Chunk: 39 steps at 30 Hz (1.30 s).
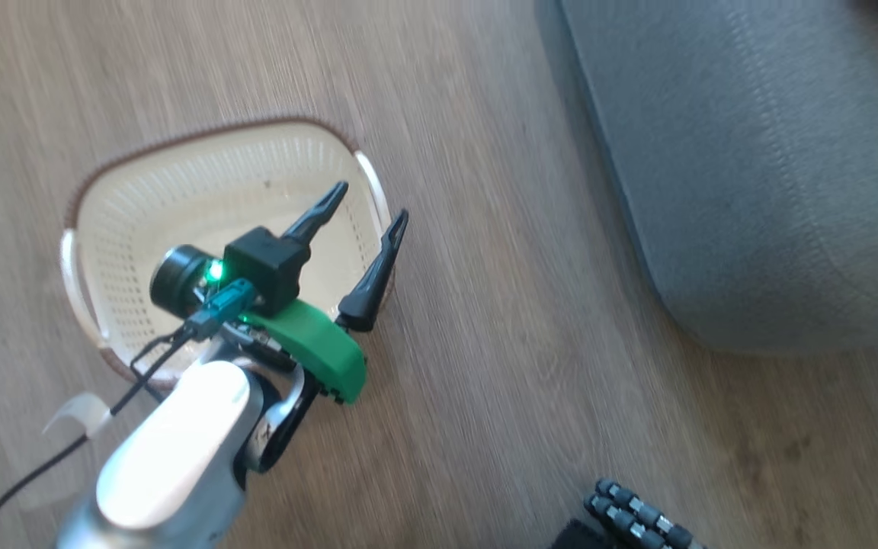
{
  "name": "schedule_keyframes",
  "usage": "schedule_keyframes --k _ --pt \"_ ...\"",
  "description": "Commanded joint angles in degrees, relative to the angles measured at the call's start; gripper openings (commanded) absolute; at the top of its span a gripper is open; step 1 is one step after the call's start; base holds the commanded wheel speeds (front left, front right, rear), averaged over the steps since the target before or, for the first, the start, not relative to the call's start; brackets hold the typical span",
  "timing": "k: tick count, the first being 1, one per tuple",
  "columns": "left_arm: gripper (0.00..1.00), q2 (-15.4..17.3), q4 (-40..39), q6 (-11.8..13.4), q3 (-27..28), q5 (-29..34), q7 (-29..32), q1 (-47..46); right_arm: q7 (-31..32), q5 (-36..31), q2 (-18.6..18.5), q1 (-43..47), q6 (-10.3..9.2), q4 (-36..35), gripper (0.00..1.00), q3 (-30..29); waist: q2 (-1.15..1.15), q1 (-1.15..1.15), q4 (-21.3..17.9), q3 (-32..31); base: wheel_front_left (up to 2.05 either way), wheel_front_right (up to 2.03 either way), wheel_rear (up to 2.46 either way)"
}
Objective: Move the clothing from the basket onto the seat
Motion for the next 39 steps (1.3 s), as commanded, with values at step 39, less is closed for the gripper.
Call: schedule_keyframes --k 39 --pt "1.0 0.7 14.5 -0.4 18.7 -5.5 -10.6 11.1 2.2 -4.3 15.0 37.4 0.4 -36.4 1.0 20.5 0.0 0.01 17.9 -21.5 0.0 0.0 0.0"
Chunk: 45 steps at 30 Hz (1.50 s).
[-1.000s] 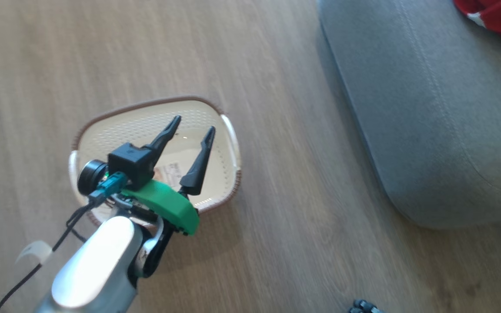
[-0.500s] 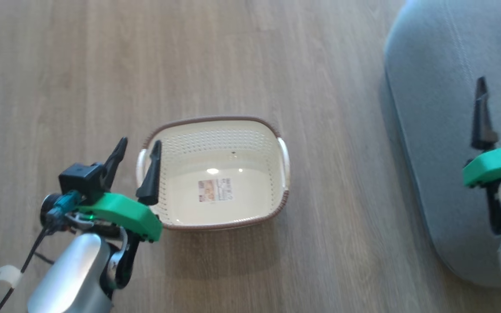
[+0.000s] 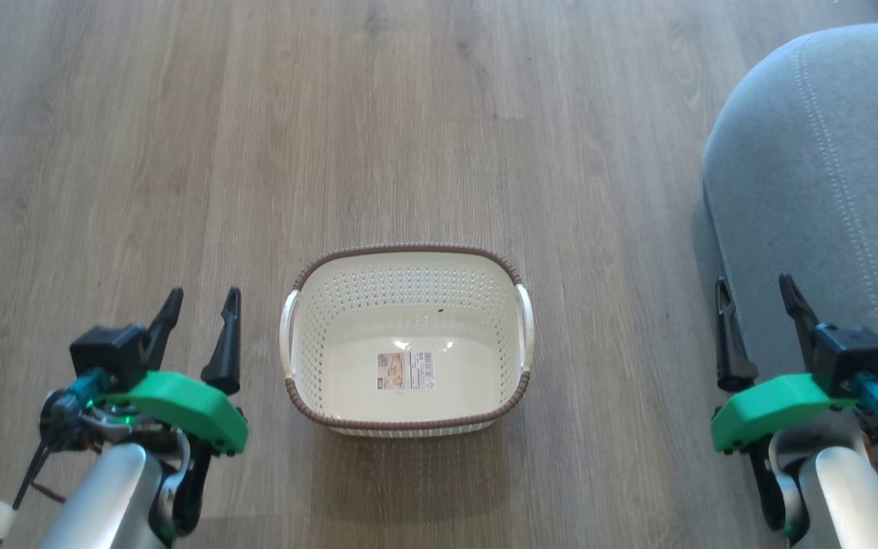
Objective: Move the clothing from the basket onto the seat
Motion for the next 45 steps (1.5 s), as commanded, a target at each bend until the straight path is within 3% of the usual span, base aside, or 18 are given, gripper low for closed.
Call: schedule_keyframes --k 1,16,43,44,45 --pt "1.0 0.9 -1.0 -0.5 3.0 0.9 -0.7 -1.1 -1.1 -0.9 0.0 -0.1 0.4 -1.1 1.0 1.2 0.0 0.01 -0.4 -0.6 0.0 0.0 0.0" --pt "1.0 -1.0 2.2 -2.8 7.7 4.5 -0.7 0.9 -2.9 -2.1 0.8 0.1 0.4 3.1 1.0 1.8 0.0 0.01 -1.1 -2.2 0.0 0.0 0.0" --pt "1.0 -3.2 4.5 -5.1 13.5 8.6 -0.7 2.9 -3.3 -1.7 0.4 -0.5 0.4 4.1 1.0 2.5 0.0 0.01 -0.2 -3.7 0.0 0.0 0.0" --pt "0.0 -4.1 6.1 -5.0 11.0 8.4 0.0 4.2 -2.5 -1.8 1.0 1.0 0.0 5.6 0.0 1.4 0.0 0.01 -0.2 -3.7 0.0 0.0 0.0" --pt "0.0 -4.3 6.9 -5.0 10.8 8.3 0.1 4.4 -2.5 -1.8 1.1 1.1 0.0 6.2 0.0 1.4 0.0 0.01 -0.2 -3.7 0.0 0.0 0.0"
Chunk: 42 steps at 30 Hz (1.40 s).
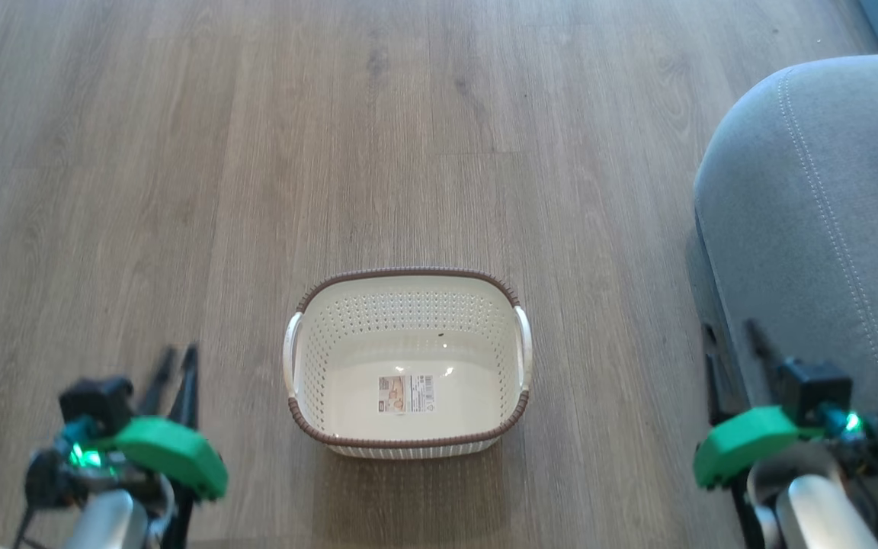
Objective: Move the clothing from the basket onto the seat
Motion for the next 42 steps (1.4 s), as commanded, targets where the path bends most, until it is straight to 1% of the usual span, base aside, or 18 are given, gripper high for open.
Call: schedule_keyframes --k 1,4,42 --pt "0.0 -0.2 0.4 0.0 -0.1 0.0 0.0 0.3 0.0 0.0 0.0 0.2 0.0 0.5 0.0 0.1 0.0 0.0 0.0 0.0 0.0 0.0 0.0" --pt "0.0 -1.3 2.4 -0.1 0.0 -0.7 0.3 2.3 0.2 0.9 0.3 1.5 0.0 3.1 0.0 0.3 0.0 0.0 0.0 -0.1 0.0 0.0 0.0" --pt "0.0 -4.0 -2.1 -1.7 5.7 -20.5 6.4 2.5 6.4 25.7 1.1 0.9 0.12 1.2 0.0 -2.8 0.0 0.0 0.1 -1.1 0.0 0.0 0.0"
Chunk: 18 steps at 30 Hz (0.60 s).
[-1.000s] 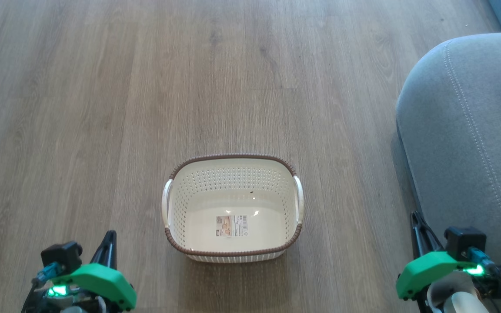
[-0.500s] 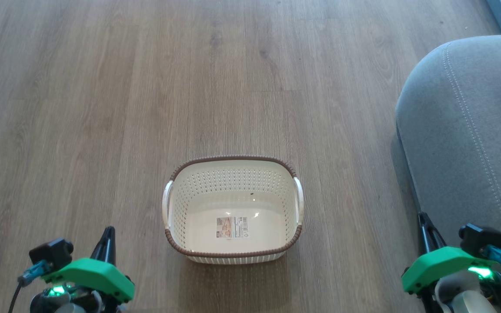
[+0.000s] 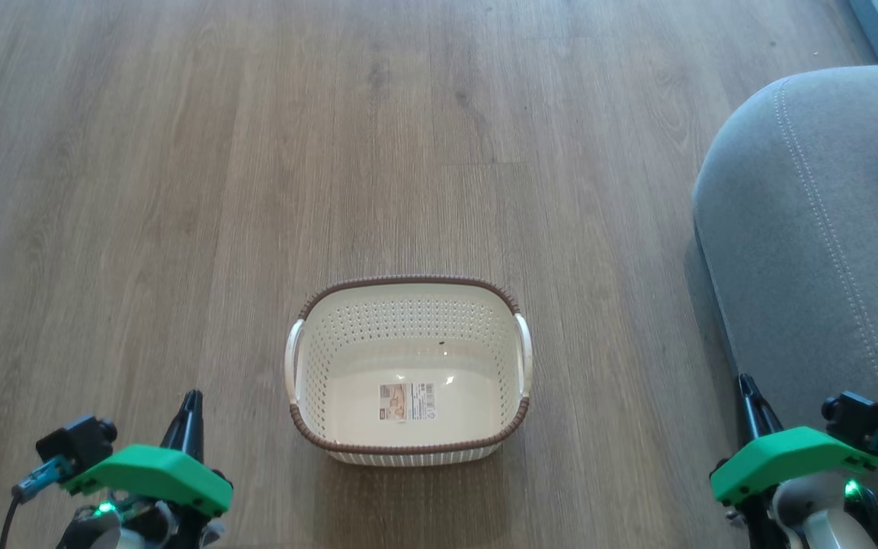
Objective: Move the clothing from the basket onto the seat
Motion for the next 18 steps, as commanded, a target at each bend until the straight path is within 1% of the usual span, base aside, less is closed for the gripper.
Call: schedule_keyframes --k 1,18 --pt "0.0 0.4 -2.2 -0.2 1.8 -1.4 0.4 -2.6 0.4 1.8 -0.2 -2.6 0.13 -2.1 0.0 -0.4 0.0 0.0 0.0 0.0 0.0 0.0 0.0" --pt "0.0 -0.9 -4.3 -1.0 4.4 -10.5 3.2 -2.5 3.2 13.2 0.1 -2.8 0.18 -3.0 0.0 -1.8 0.0 0.0 0.0 -0.5 0.0 0.0 0.0"
